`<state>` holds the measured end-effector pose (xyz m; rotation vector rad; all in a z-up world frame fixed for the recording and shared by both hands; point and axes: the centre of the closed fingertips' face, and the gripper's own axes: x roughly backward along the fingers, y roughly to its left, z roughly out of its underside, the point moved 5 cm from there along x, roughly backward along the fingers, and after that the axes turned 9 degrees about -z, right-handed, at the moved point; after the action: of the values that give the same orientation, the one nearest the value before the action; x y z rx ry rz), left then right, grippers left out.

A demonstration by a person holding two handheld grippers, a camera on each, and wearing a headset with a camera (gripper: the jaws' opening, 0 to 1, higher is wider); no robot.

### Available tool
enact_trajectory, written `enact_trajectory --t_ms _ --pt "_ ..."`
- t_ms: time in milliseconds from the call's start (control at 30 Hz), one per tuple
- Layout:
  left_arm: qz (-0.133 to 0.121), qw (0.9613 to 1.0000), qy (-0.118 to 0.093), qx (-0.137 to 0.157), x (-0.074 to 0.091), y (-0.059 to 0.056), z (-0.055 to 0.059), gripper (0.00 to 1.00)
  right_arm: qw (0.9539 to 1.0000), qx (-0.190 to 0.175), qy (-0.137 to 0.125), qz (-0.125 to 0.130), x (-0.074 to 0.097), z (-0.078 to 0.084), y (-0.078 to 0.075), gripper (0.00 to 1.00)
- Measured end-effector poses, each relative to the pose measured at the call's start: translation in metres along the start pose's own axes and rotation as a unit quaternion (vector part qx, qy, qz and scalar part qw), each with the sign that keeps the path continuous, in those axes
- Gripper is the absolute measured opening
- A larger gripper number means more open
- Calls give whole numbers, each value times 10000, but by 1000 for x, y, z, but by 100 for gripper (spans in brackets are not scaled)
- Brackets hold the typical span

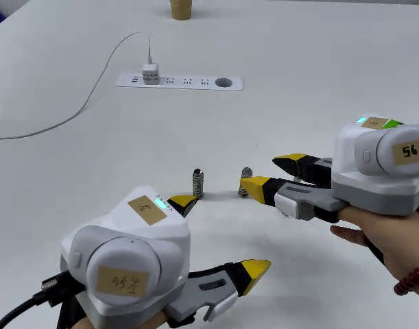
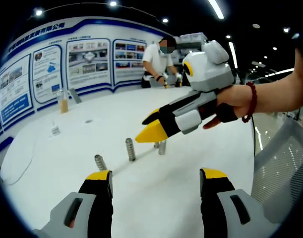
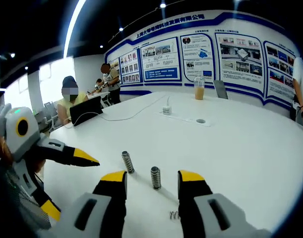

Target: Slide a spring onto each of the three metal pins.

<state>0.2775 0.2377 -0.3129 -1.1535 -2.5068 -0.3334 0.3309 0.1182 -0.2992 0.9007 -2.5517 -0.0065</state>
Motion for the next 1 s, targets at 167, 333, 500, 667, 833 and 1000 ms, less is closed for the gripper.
enact_trajectory --t_ms 167,333,500,667,833,1000 --pt "-1 10000 16 -65 -2 -2 -1 72 10000 -64 14 36 12 1 -1 46" --pt "-12 9999 35 -122 -5 -3 -3 71 9999 -73 12 81 24 2 0 48" --pt "-15 9998 72 -161 -8 -5 -2 67 9999 -96 21 82 36 5 1 51" --pt "-26 9997 104 -227 -11 -5 -1 63 9999 -100 25 62 48 9 1 53" --pt "1 9995 81 -306 -18 -7 -3 59 9999 -130 9 36 59 11 1 56" --pt "59 9991 51 -408 -29 -9 -6 57 9999 -114 -16 15 69 13 2 58"
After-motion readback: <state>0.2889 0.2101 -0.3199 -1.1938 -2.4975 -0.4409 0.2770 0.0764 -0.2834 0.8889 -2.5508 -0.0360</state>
